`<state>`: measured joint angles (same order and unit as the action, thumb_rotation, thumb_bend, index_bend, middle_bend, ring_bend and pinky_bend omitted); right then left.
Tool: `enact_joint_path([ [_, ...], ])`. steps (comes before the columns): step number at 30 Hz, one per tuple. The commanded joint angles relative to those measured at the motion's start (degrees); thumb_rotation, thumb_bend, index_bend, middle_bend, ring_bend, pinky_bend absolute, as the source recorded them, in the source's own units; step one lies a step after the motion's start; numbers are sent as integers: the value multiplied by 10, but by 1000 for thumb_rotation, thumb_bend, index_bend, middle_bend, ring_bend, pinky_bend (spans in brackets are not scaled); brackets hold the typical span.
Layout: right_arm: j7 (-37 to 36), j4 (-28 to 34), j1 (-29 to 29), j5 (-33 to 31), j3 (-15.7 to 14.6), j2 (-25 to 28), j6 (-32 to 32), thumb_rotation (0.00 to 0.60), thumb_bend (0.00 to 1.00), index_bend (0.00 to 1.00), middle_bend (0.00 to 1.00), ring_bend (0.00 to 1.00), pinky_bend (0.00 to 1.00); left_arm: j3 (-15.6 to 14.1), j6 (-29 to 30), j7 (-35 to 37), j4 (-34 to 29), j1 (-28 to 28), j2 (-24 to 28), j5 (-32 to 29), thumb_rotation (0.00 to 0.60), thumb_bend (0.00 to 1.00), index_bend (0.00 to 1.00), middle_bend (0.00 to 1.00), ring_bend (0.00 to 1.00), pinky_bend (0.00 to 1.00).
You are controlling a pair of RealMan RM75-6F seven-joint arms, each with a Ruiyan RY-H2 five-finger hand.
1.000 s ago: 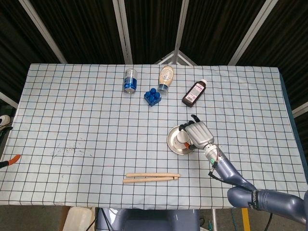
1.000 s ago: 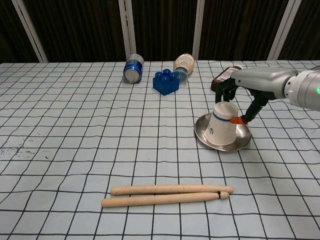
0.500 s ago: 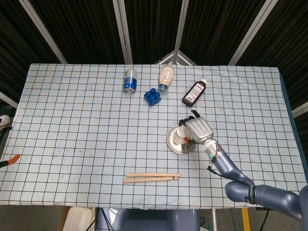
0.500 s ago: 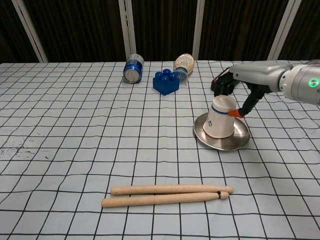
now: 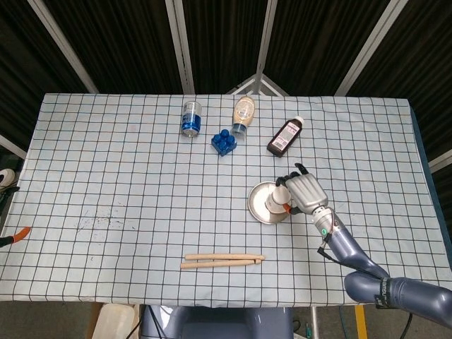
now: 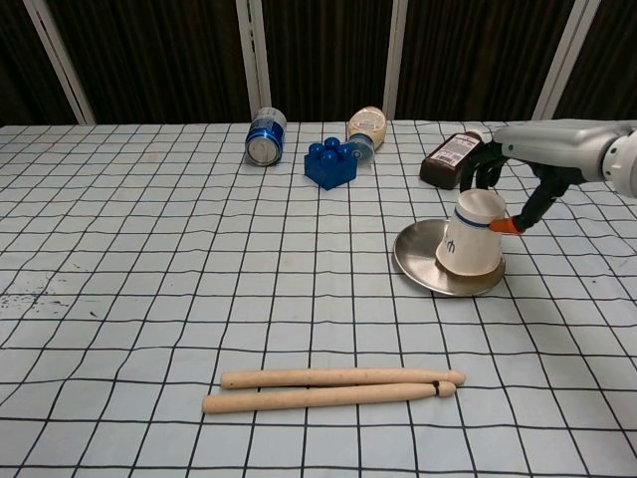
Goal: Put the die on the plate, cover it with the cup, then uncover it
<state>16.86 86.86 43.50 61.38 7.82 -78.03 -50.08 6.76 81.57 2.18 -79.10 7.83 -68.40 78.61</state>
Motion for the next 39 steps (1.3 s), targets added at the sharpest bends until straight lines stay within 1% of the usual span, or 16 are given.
enact_joint_path([
  [1,-2,16,-7,12,-9,6,-5,600,448,521,443,291,86,-1,1,-1,-1,0,0,1,600,217,200,0,0,63],
  [8,1,37,-9,34,-13,0,-15,600,450,528,443,291,87,0,5,2,-3,-3,2,0,600,217,201,0,0,63],
  [14,5,29,3,27,-5,-18,-4,600,450,529,443,291,87,0,3,5,-2,-2,3,2,600,217,201,0,0,63],
  [18,-1,1,15,14,5,-35,11,600,448,529,443,291,87,0,4,6,-1,-2,3,1,600,217,201,0,0,63],
  [26,-15,-60,26,-4,13,-57,34,600,449,528,443,291,87,2,1,2,2,-1,1,-3,600,217,202,0,0,63],
  [29,-26,-77,25,-5,13,-55,40,600,450,529,443,291,87,2,-1,-2,2,0,0,-5,600,217,202,0,0,63],
  [32,-33,-79,19,-1,10,-46,39,600,450,529,443,292,87,3,-1,-5,2,0,-1,-7,600,217,202,0,0,63],
  [39,-49,-49,-3,24,-4,-16,21,600,450,529,442,291,87,-1,-5,-14,-1,2,-3,-4,600,217,203,0,0,63],
])
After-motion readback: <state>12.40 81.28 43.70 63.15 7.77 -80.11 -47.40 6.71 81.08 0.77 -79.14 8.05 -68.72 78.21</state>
